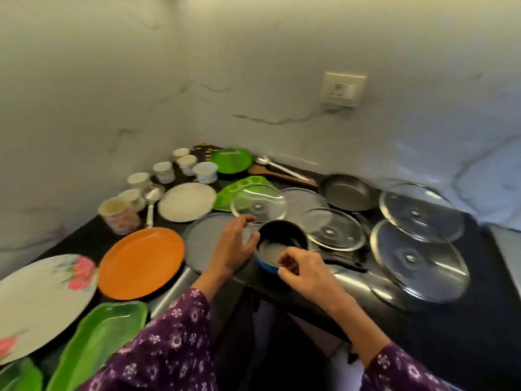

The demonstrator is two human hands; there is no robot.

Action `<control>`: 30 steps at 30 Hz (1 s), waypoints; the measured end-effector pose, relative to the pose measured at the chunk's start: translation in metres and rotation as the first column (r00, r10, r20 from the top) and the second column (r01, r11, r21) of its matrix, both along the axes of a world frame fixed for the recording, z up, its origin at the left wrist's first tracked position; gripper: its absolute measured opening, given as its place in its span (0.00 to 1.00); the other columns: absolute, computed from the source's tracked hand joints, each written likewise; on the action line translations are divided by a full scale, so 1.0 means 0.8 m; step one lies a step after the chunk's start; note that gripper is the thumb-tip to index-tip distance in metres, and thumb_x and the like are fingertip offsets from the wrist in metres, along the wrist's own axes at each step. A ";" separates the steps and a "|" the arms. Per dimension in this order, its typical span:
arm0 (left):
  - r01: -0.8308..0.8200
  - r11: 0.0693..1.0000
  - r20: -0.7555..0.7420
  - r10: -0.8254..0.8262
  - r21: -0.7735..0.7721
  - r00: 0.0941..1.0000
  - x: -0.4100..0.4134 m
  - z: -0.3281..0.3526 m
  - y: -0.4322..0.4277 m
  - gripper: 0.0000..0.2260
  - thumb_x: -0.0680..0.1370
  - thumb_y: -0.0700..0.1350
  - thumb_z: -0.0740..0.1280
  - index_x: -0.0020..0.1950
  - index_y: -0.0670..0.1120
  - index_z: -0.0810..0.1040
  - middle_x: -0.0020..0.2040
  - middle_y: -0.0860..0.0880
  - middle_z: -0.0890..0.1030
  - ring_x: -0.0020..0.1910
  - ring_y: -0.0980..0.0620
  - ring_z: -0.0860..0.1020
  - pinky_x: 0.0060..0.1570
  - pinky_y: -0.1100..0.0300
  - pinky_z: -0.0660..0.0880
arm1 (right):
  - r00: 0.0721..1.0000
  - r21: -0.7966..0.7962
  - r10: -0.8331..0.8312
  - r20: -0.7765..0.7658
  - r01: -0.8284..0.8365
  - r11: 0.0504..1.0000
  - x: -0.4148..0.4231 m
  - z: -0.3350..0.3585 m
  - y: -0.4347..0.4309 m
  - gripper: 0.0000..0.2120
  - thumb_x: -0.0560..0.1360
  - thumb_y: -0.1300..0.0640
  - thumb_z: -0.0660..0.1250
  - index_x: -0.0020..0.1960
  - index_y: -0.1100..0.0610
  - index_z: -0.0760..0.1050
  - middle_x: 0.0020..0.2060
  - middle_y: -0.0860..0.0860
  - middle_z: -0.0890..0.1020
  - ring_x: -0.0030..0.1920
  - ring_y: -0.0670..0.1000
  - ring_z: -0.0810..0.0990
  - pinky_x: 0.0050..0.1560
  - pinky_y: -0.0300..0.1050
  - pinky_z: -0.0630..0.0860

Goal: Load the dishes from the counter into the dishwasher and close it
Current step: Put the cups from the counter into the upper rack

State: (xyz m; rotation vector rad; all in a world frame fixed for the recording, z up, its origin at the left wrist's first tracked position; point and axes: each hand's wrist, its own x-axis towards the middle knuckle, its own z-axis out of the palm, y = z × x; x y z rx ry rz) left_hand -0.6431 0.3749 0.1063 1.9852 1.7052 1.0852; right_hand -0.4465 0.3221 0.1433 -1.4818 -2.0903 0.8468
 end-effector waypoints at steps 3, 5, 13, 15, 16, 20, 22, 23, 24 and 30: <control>-0.158 0.987 -0.020 0.157 -0.037 0.987 -0.114 -0.005 0.010 0.18 0.73 0.45 0.69 0.60 0.39 0.75 0.55 0.42 0.79 0.54 0.44 0.76 0.53 0.57 0.69 | 0.996 0.019 0.091 -0.003 -0.091 0.996 -0.084 0.009 0.042 0.05 0.72 0.59 0.69 0.48 0.57 0.78 0.36 0.46 0.78 0.36 0.42 0.76 0.40 0.30 0.71; -0.263 0.962 -0.035 0.262 -0.075 0.965 -0.182 -0.009 0.015 0.19 0.74 0.43 0.70 0.62 0.38 0.73 0.57 0.41 0.78 0.57 0.43 0.75 0.56 0.55 0.69 | 0.989 0.018 0.146 0.001 -0.146 0.989 -0.139 0.006 0.068 0.05 0.72 0.59 0.69 0.48 0.57 0.78 0.37 0.47 0.79 0.36 0.42 0.75 0.40 0.31 0.71; -0.567 0.814 -0.037 0.567 -0.126 0.823 -0.350 -0.014 0.049 0.23 0.70 0.48 0.73 0.61 0.44 0.69 0.58 0.43 0.73 0.57 0.43 0.72 0.55 0.47 0.73 | 0.964 -0.070 0.256 0.065 -0.252 0.965 -0.301 -0.028 0.129 0.07 0.71 0.59 0.67 0.48 0.58 0.78 0.40 0.51 0.80 0.41 0.47 0.77 0.38 0.33 0.69; -0.627 0.766 -0.055 0.626 -0.142 0.778 -0.379 -0.019 0.060 0.30 0.69 0.51 0.74 0.66 0.46 0.66 0.63 0.44 0.70 0.62 0.44 0.69 0.60 0.46 0.71 | 0.958 -0.097 0.278 0.076 -0.270 0.958 -0.327 -0.040 0.137 0.07 0.71 0.59 0.66 0.48 0.58 0.78 0.41 0.52 0.81 0.41 0.48 0.78 0.38 0.34 0.70; -0.648 0.745 -0.088 0.643 -0.160 0.761 -0.389 -0.022 0.066 0.33 0.68 0.53 0.75 0.68 0.45 0.65 0.65 0.44 0.68 0.63 0.43 0.67 0.62 0.46 0.70 | 0.955 -0.107 0.286 0.082 -0.276 0.955 -0.335 -0.046 0.140 0.07 0.71 0.59 0.66 0.49 0.58 0.78 0.41 0.52 0.81 0.41 0.48 0.78 0.38 0.35 0.71; -0.674 0.674 -0.196 0.648 -0.304 0.736 -0.427 -0.040 0.093 0.42 0.67 0.58 0.75 0.72 0.44 0.59 0.68 0.41 0.65 0.67 0.40 0.65 0.64 0.45 0.68 | 0.947 -0.179 0.307 0.097 -0.286 0.941 -0.361 -0.070 0.153 0.06 0.70 0.58 0.66 0.48 0.54 0.77 0.41 0.49 0.79 0.42 0.48 0.78 0.42 0.38 0.73; -0.650 0.677 -0.181 0.632 -0.345 0.754 -0.438 -0.048 0.102 0.43 0.65 0.58 0.76 0.72 0.44 0.59 0.68 0.41 0.67 0.67 0.40 0.67 0.63 0.43 0.69 | 0.942 -0.201 0.317 0.113 -0.291 0.935 -0.367 -0.077 0.155 0.07 0.70 0.58 0.67 0.48 0.54 0.77 0.41 0.48 0.79 0.42 0.47 0.78 0.42 0.37 0.73; -0.639 0.683 -0.166 0.626 -0.354 0.762 -0.442 -0.051 0.106 0.43 0.65 0.58 0.77 0.71 0.44 0.60 0.67 0.42 0.68 0.66 0.41 0.68 0.62 0.43 0.70 | 0.940 -0.214 0.321 0.118 -0.291 0.932 -0.368 -0.080 0.156 0.08 0.70 0.58 0.67 0.49 0.54 0.77 0.41 0.48 0.78 0.42 0.47 0.77 0.43 0.38 0.74; -0.630 0.689 -0.153 0.622 -0.359 0.768 -0.446 -0.053 0.109 0.42 0.65 0.57 0.77 0.71 0.45 0.61 0.67 0.42 0.69 0.65 0.42 0.69 0.62 0.43 0.71 | 0.940 -0.222 0.320 0.116 -0.290 0.931 -0.368 -0.083 0.157 0.08 0.70 0.58 0.67 0.49 0.54 0.77 0.41 0.48 0.79 0.42 0.47 0.78 0.43 0.39 0.74; -0.681 0.682 -0.151 0.668 -0.268 0.729 -0.439 -0.048 0.102 0.37 0.65 0.56 0.78 0.66 0.42 0.67 0.61 0.42 0.74 0.59 0.43 0.74 0.53 0.49 0.75 | 0.959 -0.277 0.277 0.065 -0.249 0.928 -0.353 -0.089 0.155 0.06 0.70 0.58 0.66 0.47 0.52 0.76 0.42 0.49 0.79 0.41 0.47 0.79 0.44 0.42 0.77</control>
